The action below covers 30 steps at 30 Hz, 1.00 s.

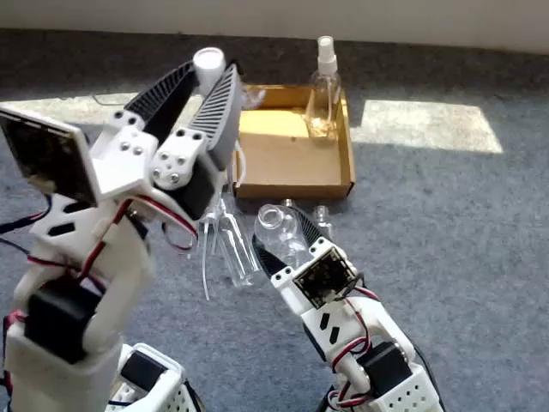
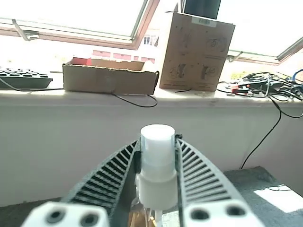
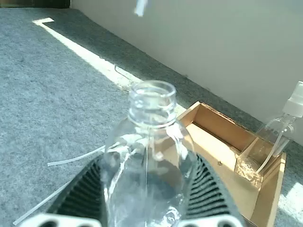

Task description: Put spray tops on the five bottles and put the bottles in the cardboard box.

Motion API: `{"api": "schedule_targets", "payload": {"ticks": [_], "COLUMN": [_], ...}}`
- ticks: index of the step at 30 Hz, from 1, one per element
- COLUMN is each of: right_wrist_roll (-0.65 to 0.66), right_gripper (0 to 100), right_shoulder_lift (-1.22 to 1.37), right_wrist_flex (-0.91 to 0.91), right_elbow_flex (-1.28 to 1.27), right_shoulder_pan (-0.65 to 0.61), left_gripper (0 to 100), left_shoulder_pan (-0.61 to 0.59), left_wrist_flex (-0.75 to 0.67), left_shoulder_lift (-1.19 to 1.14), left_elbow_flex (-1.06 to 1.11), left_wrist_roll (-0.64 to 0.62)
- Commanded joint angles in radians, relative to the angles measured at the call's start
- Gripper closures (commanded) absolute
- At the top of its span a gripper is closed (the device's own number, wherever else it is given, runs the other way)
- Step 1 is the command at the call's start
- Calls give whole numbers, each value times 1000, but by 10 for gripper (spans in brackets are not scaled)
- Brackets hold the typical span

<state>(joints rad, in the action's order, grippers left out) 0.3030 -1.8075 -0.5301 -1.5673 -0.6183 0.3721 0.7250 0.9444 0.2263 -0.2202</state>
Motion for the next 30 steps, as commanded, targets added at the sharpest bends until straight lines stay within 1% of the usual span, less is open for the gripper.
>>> {"api": "schedule_targets", "payload": {"ticks": [1, 5, 8, 14, 17, 20, 30], "right_wrist_roll": [-6, -6, -6, -8, -21, -91, -97], "right_gripper": [995, 995, 995, 995, 995, 995, 995], "right_shoulder_lift": [-16, 10, 4, 8, 12, 13, 13], "right_wrist_flex": [19, 19, 19, 19, 19, 19, 19], "right_elbow_flex": [-15, -16, -16, -18, -18, -16, -16], "right_shoulder_pan": [-10, -10, -10, 10, 56, 93, 96], "left_gripper": [996, 996, 996, 996, 996, 996, 996], "left_shoulder_pan": [94, 170, 191, 188, 159, 125, 119], "left_wrist_flex": [-103, -104, -103, -100, -100, -101, -101], "left_shoulder_lift": [15, 15, 15, 27, 27, 27, 27], "left_elbow_flex": [15, 22, 68, 202, 219, 248, 268], "left_wrist_roll": [14, 15, 17, 20, 20, 18, 17]}}
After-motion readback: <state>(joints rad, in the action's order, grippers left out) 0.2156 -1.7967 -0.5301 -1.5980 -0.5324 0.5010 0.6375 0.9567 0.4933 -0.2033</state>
